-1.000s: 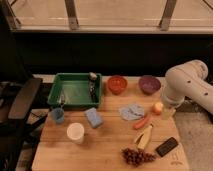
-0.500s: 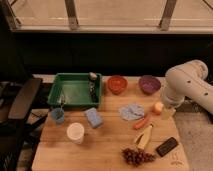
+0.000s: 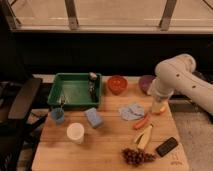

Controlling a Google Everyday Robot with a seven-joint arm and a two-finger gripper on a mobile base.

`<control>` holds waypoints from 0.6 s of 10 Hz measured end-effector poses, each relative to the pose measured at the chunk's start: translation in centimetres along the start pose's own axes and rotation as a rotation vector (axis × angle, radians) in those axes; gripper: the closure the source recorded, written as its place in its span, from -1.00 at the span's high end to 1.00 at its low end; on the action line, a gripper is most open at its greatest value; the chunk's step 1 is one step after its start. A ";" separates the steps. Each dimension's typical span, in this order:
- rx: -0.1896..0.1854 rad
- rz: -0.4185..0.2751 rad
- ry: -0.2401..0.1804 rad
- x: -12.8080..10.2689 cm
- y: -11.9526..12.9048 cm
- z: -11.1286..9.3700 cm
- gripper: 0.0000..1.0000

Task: Stack bowls on top of each other

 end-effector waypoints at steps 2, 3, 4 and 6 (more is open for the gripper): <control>0.032 -0.067 -0.033 -5.0 -2.0 0.8 0.30; 0.043 -0.098 -0.055 -7.6 -3.1 1.4 0.30; 0.049 -0.121 -0.082 -9.9 -3.9 2.0 0.30; 0.052 -0.142 -0.118 -12.9 -4.9 2.6 0.30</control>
